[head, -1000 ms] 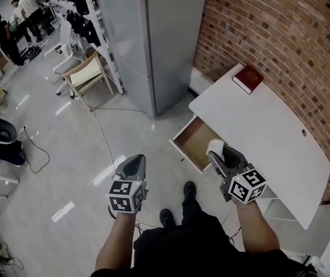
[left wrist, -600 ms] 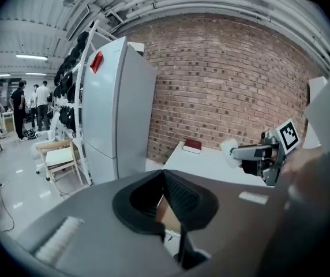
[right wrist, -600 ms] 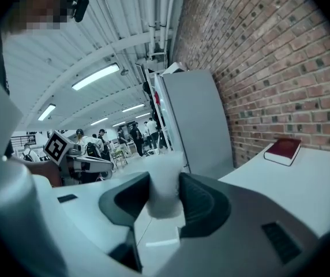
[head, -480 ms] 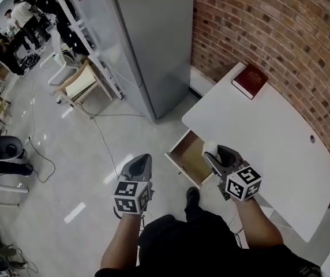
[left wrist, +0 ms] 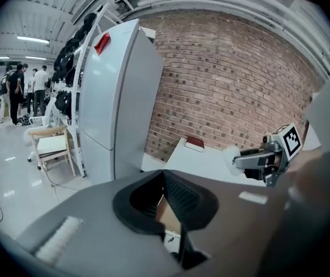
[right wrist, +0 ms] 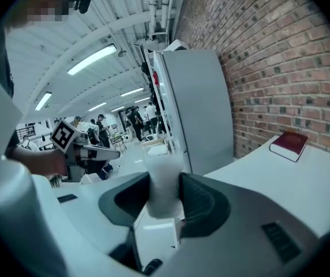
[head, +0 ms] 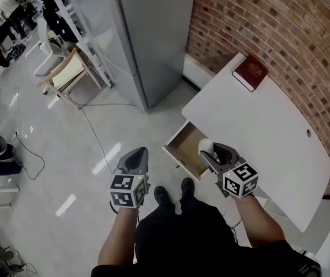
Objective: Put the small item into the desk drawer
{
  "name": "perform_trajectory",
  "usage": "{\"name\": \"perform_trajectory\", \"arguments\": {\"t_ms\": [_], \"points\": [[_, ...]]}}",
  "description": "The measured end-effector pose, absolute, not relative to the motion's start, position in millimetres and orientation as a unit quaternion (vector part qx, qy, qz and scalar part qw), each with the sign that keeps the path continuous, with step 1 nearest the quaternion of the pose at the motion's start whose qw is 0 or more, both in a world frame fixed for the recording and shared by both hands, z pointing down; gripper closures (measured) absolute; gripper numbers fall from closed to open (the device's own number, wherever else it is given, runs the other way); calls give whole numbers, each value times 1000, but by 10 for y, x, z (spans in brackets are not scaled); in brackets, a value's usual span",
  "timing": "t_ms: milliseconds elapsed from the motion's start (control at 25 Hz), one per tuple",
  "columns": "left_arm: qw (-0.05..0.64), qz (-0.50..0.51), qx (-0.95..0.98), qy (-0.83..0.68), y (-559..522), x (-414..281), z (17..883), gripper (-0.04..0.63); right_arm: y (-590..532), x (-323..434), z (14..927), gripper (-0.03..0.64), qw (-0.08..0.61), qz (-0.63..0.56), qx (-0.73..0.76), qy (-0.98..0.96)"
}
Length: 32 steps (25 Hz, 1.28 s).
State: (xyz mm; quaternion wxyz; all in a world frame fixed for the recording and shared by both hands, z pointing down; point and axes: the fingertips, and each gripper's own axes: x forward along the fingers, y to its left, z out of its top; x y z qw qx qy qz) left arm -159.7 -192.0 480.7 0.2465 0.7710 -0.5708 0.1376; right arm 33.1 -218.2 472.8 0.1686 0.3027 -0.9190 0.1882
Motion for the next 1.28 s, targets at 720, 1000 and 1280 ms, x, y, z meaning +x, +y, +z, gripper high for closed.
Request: {"name": "perform_trajectory", "arguments": {"t_ms": [720,1000,1280], "points": [[307,193,789,-496,-1658,-1531,5793,584,-2008,17,5659,456,236,224,305,-895],[337,203,781,-485,-1763,-1396,6244,583,-2143,70,6225,456,263,226,303,-888],[355,207,779,-474,-2006,-1251,6781,583,-2282,41,6944,456,310,219,284,-880]]}}
